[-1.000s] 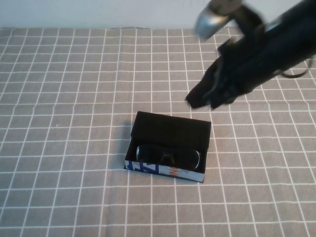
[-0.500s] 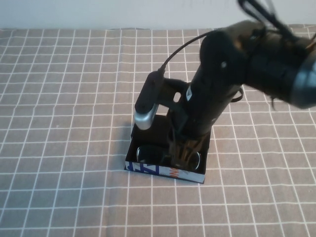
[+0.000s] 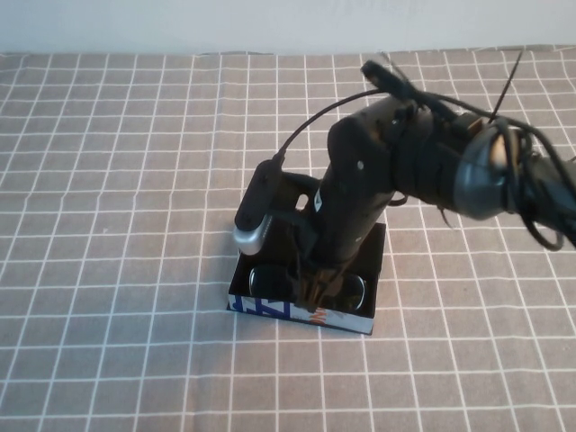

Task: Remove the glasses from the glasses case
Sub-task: Pick up the glasses from the glasses case

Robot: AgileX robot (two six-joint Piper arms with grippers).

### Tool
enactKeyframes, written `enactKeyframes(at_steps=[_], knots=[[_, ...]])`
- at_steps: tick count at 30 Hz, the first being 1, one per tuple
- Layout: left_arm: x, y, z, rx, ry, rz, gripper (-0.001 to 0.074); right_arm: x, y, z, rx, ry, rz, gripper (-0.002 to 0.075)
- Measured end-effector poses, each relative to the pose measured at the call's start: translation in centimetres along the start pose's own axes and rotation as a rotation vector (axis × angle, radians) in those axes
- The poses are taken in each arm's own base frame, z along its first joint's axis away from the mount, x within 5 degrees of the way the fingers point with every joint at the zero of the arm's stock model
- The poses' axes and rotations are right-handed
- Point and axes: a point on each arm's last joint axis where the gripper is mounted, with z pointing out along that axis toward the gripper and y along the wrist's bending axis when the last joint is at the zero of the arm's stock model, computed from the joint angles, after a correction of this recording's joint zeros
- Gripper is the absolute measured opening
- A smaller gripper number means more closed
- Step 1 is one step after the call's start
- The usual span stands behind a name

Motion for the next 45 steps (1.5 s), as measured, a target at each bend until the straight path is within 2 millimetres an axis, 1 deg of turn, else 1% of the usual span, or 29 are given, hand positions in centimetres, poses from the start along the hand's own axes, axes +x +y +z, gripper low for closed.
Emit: enactKeyframes(at_steps=[8, 12, 20, 25, 28, 30, 31, 33, 35, 40, 42, 45], knots=[[0.0, 0.0, 0.0, 0.000, 0.000, 0.000, -0.0004, -0.1, -0.3, 2.4, 0.002, 0.001, 0.003, 0.0334], [0.0, 0.0, 0.0, 0.000, 0.000, 0.000, -0.0004, -0.2, -0.5, 2.9, 0.020, -0.008, -0.004, 0.0327], [0.0, 0.0, 0.0, 0.000, 0.000, 0.000, -0.0004, -0.5, -0.7, 3.3, 0.036, -0.027, -0.006, 0.0235], [0.0, 0.0, 0.0, 0.000, 0.000, 0.000, -0.0004, -0.2, -0.6, 4.0, 0.020, 0.003, -0.007, 0.0221], [0.0, 0.0, 0.0, 0.000, 0.000, 0.000, -0.0004, -0.2, -0.6, 4.0, 0.019, 0.005, -0.007, 0.0211], [0.0, 0.0, 0.0, 0.000, 0.000, 0.000, -0.0005, -0.2, -0.6, 4.0, 0.017, 0.008, -0.006, 0.0179], [0.0, 0.0, 0.0, 0.000, 0.000, 0.000, -0.0005, -0.1, -0.6, 4.0, 0.015, 0.010, -0.004, 0.0150], [0.0, 0.0, 0.0, 0.000, 0.000, 0.000, -0.0004, -0.1, -0.6, 3.9, 0.013, 0.013, 0.001, 0.0085], [0.0, 0.0, 0.0, 0.000, 0.000, 0.000, -0.0004, -0.3, -0.4, 3.3, 0.007, 0.007, 0.012, 0.0042], [0.0, 0.0, 0.0, 0.000, 0.000, 0.000, -0.0004, -0.4, -0.4, 2.2, 0.010, 0.011, 0.008, 0.0005], [0.0, 0.0, 0.0, 0.000, 0.000, 0.000, -0.0004, -0.7, -0.5, 1.1, 0.018, 0.010, 0.000, 0.0003], [0.0, 0.0, 0.0, 0.000, 0.000, 0.000, -0.0004, -1.2, -0.7, -1.5, 0.043, -0.027, -0.006, 0.0002]])
